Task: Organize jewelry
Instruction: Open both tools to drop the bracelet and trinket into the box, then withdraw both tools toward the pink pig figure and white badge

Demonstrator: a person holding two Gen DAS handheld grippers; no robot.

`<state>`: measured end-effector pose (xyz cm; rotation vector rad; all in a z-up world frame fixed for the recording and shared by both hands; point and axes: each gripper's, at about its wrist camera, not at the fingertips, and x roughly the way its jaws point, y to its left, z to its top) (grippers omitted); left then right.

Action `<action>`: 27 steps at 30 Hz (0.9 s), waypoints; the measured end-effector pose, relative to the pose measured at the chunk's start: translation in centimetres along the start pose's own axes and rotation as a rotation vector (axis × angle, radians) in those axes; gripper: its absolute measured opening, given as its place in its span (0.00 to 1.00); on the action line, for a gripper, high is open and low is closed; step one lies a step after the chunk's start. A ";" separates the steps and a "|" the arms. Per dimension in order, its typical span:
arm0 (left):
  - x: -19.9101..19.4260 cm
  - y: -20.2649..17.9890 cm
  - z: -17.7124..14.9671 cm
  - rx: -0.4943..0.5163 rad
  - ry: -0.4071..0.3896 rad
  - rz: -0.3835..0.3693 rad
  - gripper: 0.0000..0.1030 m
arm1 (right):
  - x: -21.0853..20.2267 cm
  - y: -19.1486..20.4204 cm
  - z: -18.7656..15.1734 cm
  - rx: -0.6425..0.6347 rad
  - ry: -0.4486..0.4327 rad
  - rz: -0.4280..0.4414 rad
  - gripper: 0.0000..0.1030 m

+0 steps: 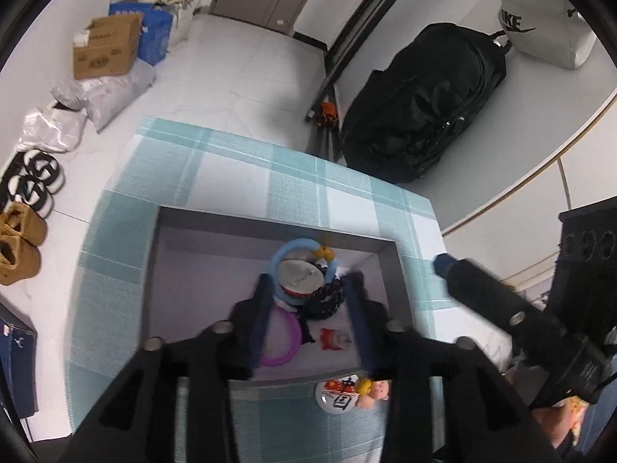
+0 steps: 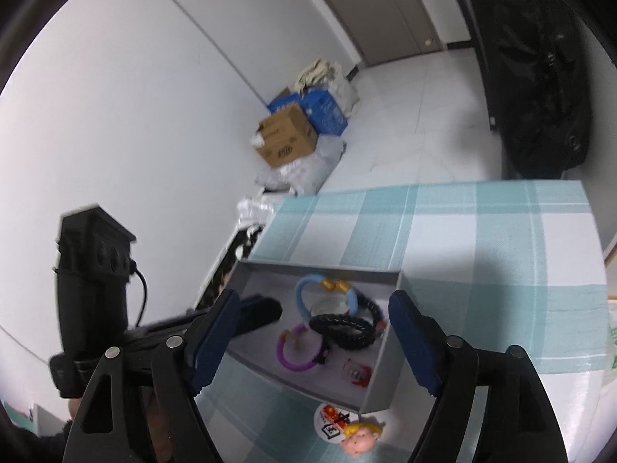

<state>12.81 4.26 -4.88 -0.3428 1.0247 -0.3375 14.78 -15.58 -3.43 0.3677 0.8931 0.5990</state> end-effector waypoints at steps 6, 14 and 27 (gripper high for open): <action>-0.4 -0.3 -0.6 0.017 -0.010 0.026 0.54 | -1.7 -0.8 -0.1 0.016 -0.042 -0.051 0.85; -1.3 -0.9 -1.8 0.047 -0.031 0.049 0.54 | -3.7 -1.4 -1.4 0.007 -0.063 -0.104 0.88; -1.7 -1.3 -4.7 0.088 -0.043 0.100 0.55 | -5.4 -1.8 -5.2 -0.034 -0.020 -0.138 0.88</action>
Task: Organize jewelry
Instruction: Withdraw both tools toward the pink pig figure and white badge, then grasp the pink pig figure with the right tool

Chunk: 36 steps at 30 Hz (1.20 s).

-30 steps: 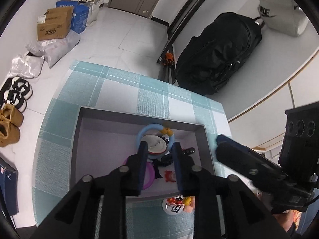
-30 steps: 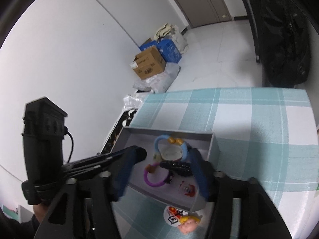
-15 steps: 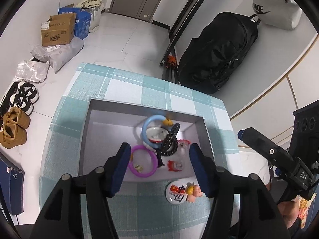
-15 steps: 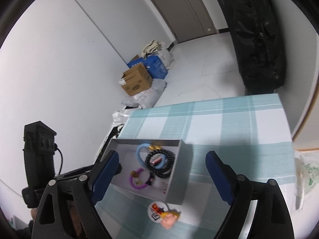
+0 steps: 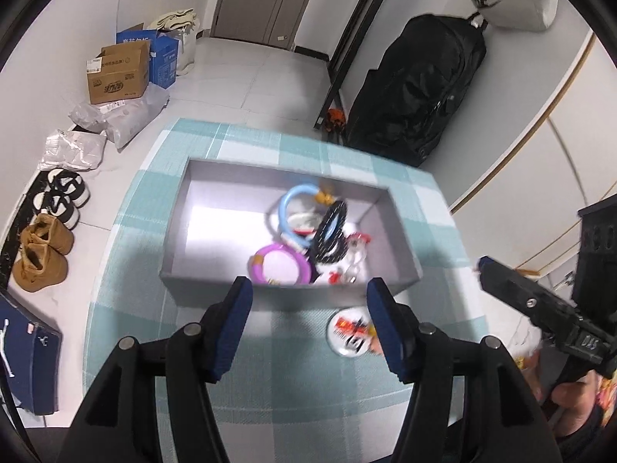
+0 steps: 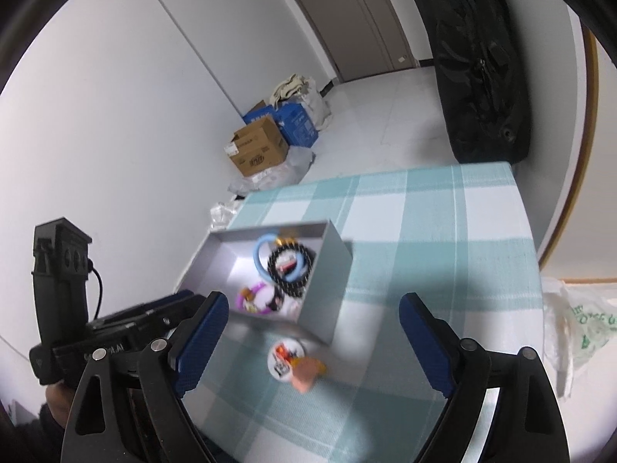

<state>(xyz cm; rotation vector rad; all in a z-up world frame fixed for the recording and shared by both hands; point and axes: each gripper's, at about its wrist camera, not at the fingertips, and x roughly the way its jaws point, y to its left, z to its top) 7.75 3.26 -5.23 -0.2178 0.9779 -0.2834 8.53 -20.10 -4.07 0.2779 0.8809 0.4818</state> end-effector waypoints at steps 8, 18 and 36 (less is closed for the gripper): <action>0.7 0.1 -2.1 0.011 0.049 0.042 0.56 | 1.0 -0.4 -2.4 0.002 0.099 -0.002 0.87; 0.4 0.4 -2.9 0.013 0.065 0.045 0.63 | 2.7 0.6 -4.5 -0.073 0.189 -0.005 0.71; -1.3 0.7 -2.4 -0.010 -0.003 -0.027 0.82 | 6.3 2.5 -4.5 -0.123 0.243 -0.060 0.42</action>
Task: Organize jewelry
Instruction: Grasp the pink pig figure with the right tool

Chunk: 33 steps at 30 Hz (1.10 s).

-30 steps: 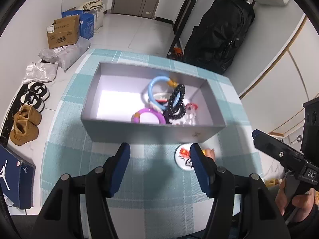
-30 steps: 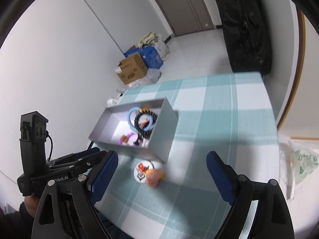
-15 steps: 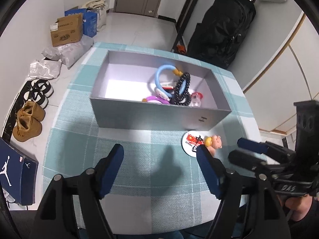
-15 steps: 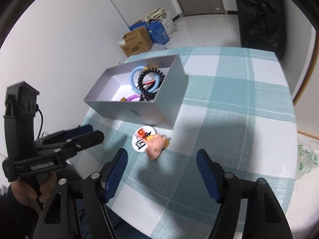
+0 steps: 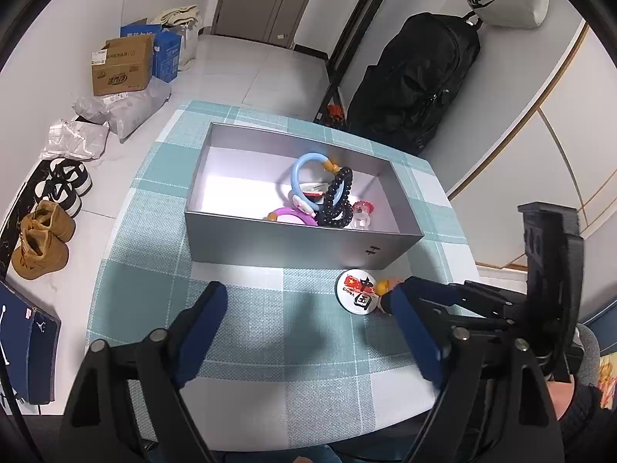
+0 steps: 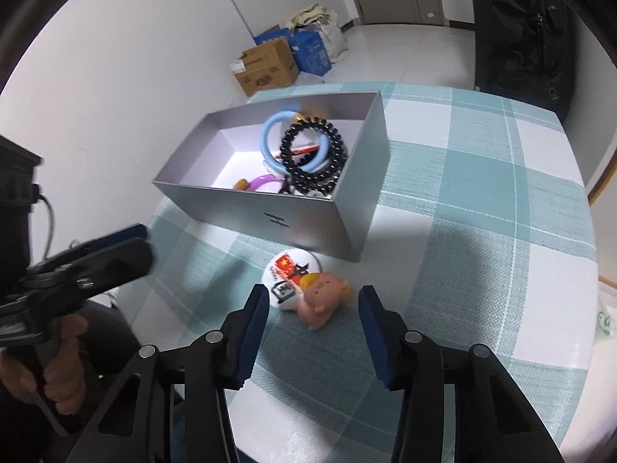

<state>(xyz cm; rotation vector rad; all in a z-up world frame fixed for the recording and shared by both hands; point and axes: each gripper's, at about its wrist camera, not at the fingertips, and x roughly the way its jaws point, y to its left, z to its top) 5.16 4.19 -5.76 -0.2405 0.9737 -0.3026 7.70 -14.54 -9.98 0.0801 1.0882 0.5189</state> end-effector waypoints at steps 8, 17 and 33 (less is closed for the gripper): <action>0.5 0.5 -0.2 0.006 0.027 0.038 0.82 | 0.6 -0.3 0.3 0.016 0.016 -0.016 0.24; 0.7 0.2 -0.1 0.010 0.027 0.033 0.82 | 0.3 -0.3 0.6 0.024 -0.007 -0.021 0.22; 3.3 -3.0 -0.1 0.099 0.069 0.042 0.82 | -4.3 -3.0 -0.2 0.084 -0.103 -0.012 0.22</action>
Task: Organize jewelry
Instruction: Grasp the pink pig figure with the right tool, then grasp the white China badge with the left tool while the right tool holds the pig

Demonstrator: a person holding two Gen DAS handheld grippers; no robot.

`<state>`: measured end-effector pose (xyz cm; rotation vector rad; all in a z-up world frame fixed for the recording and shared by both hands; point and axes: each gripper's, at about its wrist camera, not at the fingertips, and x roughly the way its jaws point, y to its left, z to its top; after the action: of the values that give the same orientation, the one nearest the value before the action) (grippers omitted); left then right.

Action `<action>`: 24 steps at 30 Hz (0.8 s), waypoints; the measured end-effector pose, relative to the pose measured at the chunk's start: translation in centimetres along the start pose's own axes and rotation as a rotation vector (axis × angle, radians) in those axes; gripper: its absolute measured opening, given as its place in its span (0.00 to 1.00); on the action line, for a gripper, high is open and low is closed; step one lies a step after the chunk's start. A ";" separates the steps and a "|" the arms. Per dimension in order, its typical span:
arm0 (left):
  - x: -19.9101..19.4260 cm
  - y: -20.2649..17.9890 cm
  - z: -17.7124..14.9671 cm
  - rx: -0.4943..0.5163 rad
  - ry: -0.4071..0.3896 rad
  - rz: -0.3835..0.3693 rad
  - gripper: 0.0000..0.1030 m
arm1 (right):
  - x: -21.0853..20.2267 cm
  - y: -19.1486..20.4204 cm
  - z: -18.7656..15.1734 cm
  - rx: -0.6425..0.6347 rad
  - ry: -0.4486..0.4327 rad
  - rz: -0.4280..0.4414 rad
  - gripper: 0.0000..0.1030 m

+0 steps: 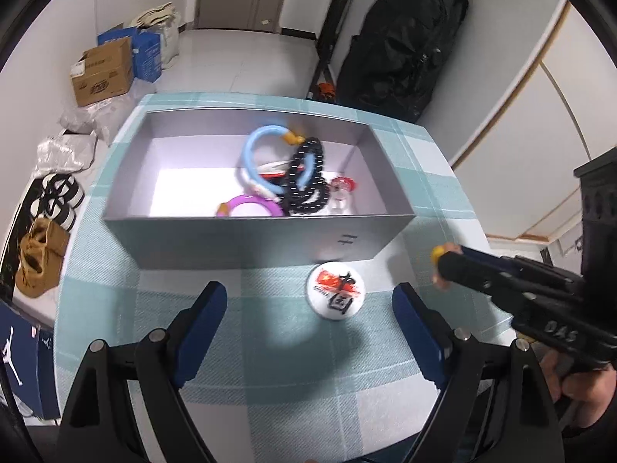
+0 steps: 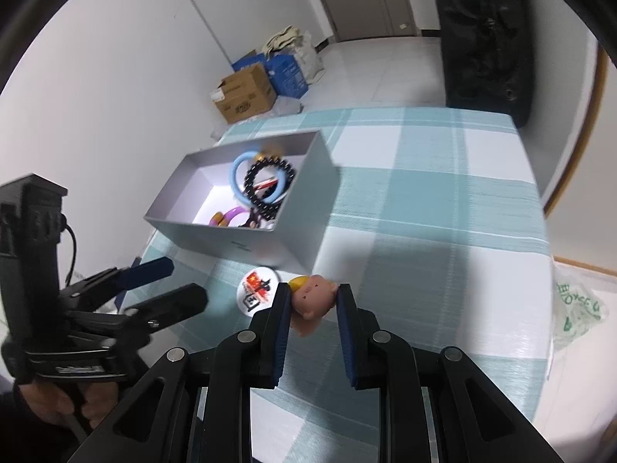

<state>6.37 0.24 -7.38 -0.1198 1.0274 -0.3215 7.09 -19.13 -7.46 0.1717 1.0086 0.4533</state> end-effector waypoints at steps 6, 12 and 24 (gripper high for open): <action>1.4 -1.2 -0.2 0.044 0.045 0.019 0.82 | -1.6 -1.3 0.1 0.034 -0.035 0.012 0.22; 2.4 -1.8 -0.5 0.060 0.070 0.055 0.82 | -2.8 -1.9 0.0 0.040 -0.054 0.029 0.22; 3.2 -2.6 -0.7 0.090 0.087 0.140 0.81 | -3.7 -3.3 -0.4 0.081 -0.068 0.043 0.22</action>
<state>6.74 -3.24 -9.75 0.0474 1.0994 -0.2466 6.06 -23.77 -5.93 0.2797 0.9586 0.4430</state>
